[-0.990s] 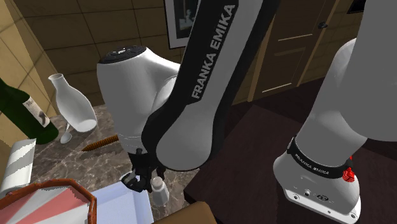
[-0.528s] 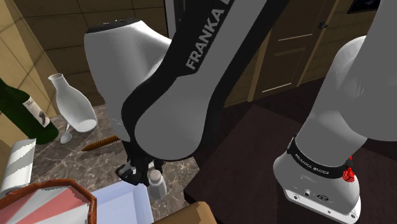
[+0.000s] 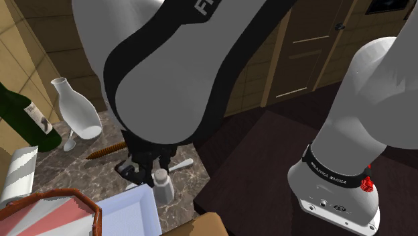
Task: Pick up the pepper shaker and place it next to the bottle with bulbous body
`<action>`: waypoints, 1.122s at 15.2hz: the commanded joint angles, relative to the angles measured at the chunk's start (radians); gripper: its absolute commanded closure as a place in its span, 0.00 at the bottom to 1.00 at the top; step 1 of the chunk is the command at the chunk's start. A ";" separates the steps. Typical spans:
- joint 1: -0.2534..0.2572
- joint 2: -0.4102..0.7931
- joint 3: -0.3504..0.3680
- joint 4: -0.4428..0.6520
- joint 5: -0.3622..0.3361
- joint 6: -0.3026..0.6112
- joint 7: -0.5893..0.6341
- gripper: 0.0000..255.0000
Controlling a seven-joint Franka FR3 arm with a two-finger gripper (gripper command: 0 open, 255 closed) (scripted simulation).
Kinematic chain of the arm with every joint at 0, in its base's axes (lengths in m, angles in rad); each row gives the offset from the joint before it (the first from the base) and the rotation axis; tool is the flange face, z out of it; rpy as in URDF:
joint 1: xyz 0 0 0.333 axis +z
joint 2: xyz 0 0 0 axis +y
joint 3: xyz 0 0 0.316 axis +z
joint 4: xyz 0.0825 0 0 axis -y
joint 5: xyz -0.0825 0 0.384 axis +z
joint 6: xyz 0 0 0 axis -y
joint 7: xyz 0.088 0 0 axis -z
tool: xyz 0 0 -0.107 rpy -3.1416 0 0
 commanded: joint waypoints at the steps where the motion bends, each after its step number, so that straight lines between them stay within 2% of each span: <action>1: 0.006 -0.034 -0.005 0.008 0.016 -0.040 -0.009 1.00; 17: 0.029 -0.224 -0.063 0.096 0.054 -0.312 -0.036 1.00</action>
